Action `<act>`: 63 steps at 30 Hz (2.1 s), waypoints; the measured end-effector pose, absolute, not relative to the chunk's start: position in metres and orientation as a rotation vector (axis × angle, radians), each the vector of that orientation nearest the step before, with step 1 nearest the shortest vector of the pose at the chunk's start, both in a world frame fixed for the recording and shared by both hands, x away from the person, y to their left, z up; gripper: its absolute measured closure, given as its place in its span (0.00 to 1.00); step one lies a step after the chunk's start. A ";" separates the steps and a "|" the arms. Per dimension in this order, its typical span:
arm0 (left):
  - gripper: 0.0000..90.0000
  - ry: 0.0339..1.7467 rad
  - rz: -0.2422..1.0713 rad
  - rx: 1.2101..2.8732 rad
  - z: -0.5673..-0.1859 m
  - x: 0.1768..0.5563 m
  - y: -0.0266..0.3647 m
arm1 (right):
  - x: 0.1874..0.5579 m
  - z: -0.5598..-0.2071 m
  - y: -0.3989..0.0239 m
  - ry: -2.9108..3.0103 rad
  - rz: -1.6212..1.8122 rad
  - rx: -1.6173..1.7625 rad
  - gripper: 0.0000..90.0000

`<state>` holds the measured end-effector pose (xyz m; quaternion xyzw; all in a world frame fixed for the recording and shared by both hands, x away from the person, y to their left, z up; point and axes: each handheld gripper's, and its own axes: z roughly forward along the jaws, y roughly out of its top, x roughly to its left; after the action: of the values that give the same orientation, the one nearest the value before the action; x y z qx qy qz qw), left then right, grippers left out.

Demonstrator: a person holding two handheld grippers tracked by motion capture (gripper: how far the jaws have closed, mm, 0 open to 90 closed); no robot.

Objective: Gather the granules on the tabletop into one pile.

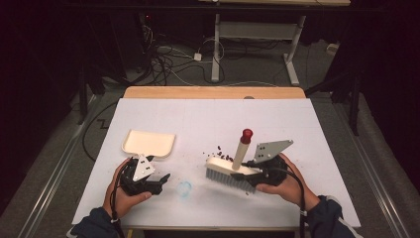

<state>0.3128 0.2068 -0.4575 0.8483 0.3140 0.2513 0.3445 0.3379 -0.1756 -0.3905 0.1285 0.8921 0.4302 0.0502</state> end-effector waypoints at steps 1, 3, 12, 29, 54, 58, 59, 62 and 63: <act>0.21 0.815 0.652 2.206 -0.458 0.313 0.207 | 0.335 -0.392 -0.179 2.746 1.310 0.339 0.74; 0.21 0.804 0.662 2.208 -0.458 0.314 0.206 | 0.329 -0.396 -0.187 2.797 1.276 0.266 0.74; 0.21 0.802 0.637 2.225 -0.459 0.316 0.201 | 0.330 -0.415 -0.208 2.953 1.212 0.028 0.74; 0.22 0.794 0.598 2.238 -0.462 0.315 0.199 | 0.410 -0.429 -0.190 2.948 1.325 0.218 0.74; 0.22 0.817 0.648 2.192 -0.453 0.313 0.205 | 0.377 -0.382 -0.175 2.490 1.404 0.585 0.74; 0.22 0.840 0.686 2.157 -0.449 0.313 0.215 | 0.364 -0.383 -0.159 2.433 1.414 0.662 0.74; 0.22 0.841 0.696 2.157 -0.448 0.313 0.216 | 0.362 -0.384 -0.154 2.439 1.436 0.680 0.74; 0.22 0.840 0.705 2.153 -0.448 0.313 0.217 | 0.354 -0.392 -0.133 2.453 1.451 0.715 0.74; 0.22 0.839 0.705 2.155 -0.448 0.313 0.217 | 0.351 -0.395 -0.126 2.468 1.442 0.716 0.74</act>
<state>0.3128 0.2168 -0.4476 0.8336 0.3244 0.2726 0.3544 0.3513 -0.1255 -0.3953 0.2417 0.8335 0.4871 0.0976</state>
